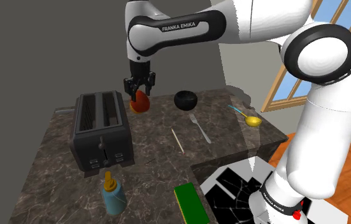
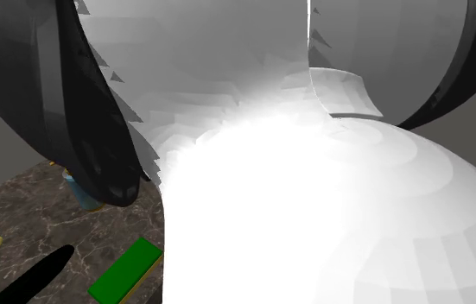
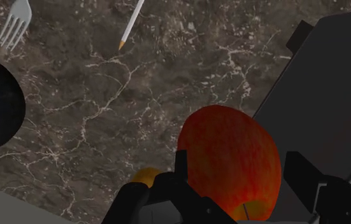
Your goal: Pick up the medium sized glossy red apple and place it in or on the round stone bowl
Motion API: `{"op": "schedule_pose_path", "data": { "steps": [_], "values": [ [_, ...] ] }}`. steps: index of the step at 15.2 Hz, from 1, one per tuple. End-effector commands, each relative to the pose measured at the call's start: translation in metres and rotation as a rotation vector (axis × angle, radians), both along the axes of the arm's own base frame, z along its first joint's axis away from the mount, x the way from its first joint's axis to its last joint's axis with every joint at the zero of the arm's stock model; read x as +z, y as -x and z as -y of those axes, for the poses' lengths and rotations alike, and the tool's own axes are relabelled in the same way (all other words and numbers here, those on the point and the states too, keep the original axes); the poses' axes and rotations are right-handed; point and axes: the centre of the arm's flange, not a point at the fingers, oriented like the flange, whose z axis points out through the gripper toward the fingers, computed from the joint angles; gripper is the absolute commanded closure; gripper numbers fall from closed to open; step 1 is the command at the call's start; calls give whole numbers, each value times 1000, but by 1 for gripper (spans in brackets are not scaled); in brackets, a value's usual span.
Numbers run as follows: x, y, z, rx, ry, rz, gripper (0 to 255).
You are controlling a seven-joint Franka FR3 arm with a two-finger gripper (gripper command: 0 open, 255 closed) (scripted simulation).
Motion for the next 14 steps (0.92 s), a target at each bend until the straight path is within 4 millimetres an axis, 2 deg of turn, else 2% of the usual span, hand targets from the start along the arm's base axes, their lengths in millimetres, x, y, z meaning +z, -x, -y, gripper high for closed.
{"op": "schedule_pose_path", "data": {
  "steps": [1, 4, 14],
  "values": [
    [10, 0, 0, 0, 0, 0, 255],
    [22, 0, 0, 0, 0, 0, 255],
    [34, -9, 131, 0, 0, 0, 255]
  ]
}}
